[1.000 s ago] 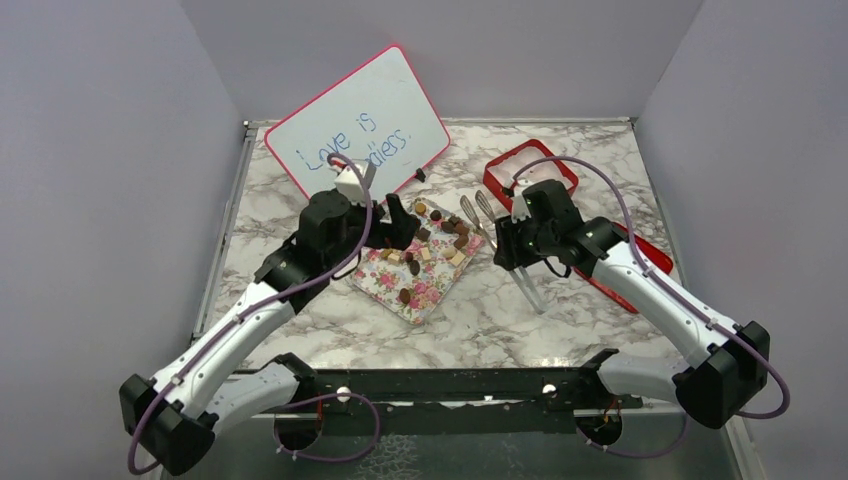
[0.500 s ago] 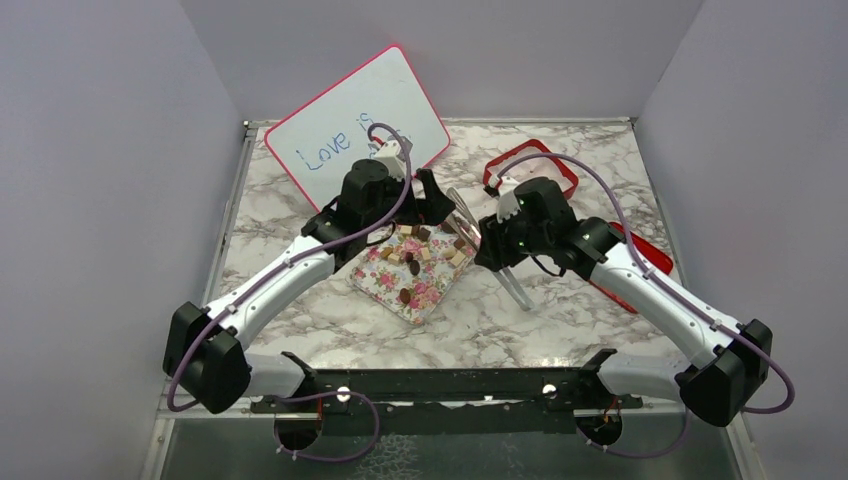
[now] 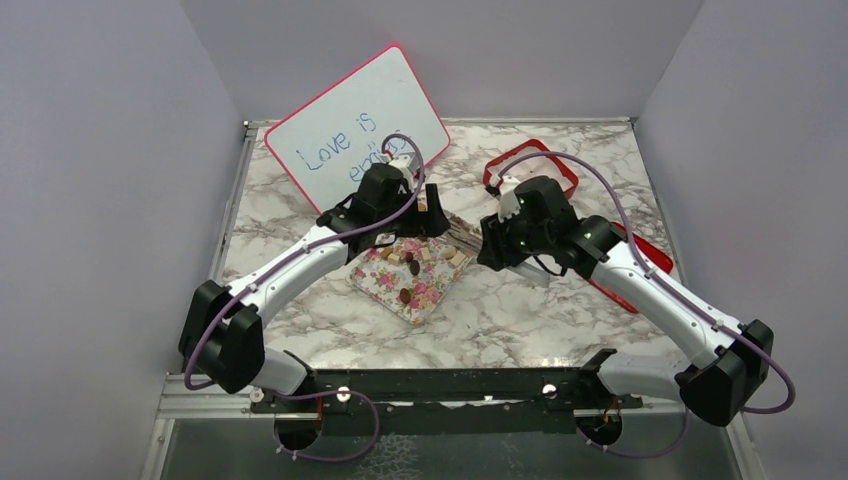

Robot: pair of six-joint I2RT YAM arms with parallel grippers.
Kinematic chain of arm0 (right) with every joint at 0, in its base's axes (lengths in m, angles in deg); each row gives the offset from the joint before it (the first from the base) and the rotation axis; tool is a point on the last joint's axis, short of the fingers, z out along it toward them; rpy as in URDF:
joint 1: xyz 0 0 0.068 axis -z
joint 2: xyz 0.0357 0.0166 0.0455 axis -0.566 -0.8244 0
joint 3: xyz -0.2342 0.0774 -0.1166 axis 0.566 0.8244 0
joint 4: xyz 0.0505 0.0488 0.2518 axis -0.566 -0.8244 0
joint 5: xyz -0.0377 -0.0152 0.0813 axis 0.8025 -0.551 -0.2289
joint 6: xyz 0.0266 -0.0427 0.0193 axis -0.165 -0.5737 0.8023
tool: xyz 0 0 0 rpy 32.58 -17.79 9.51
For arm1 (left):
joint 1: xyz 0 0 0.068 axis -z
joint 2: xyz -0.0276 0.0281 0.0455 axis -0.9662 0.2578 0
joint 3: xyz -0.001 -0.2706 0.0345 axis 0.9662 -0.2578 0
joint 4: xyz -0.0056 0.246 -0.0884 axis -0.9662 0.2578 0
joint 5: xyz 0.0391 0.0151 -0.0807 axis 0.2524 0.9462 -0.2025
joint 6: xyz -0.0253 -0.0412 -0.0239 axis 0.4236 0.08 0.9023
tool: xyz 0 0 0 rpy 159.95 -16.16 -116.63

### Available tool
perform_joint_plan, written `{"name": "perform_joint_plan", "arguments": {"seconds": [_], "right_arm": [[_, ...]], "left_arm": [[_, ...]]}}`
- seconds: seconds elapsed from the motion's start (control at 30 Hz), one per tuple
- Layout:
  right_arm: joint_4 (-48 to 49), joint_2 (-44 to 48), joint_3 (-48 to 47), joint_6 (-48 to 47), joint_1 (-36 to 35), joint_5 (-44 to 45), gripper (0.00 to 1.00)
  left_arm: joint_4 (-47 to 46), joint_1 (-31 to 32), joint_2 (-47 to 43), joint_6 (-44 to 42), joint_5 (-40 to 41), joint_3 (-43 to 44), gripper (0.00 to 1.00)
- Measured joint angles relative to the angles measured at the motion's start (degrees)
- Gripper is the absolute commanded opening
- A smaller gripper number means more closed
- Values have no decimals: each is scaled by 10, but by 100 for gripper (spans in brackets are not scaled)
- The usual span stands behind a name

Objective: Pack the chocolate

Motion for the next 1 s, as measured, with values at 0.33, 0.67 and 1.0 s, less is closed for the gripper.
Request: {"name": "perform_joint_plan", "arguments": {"seconds": [0.33, 0.67, 1.0], "right_arm": [[-42, -15, -31, 9, 0, 46, 45], [-93, -50, -80, 19, -9, 78, 45], [-122, -113, -106, 24, -38, 127, 45]], "left_arm": [[22, 0, -61, -1, 1, -31, 92], [27, 0, -236, -60, 51, -75, 99], [36, 0, -397, -129, 157, -169, 99]]}}
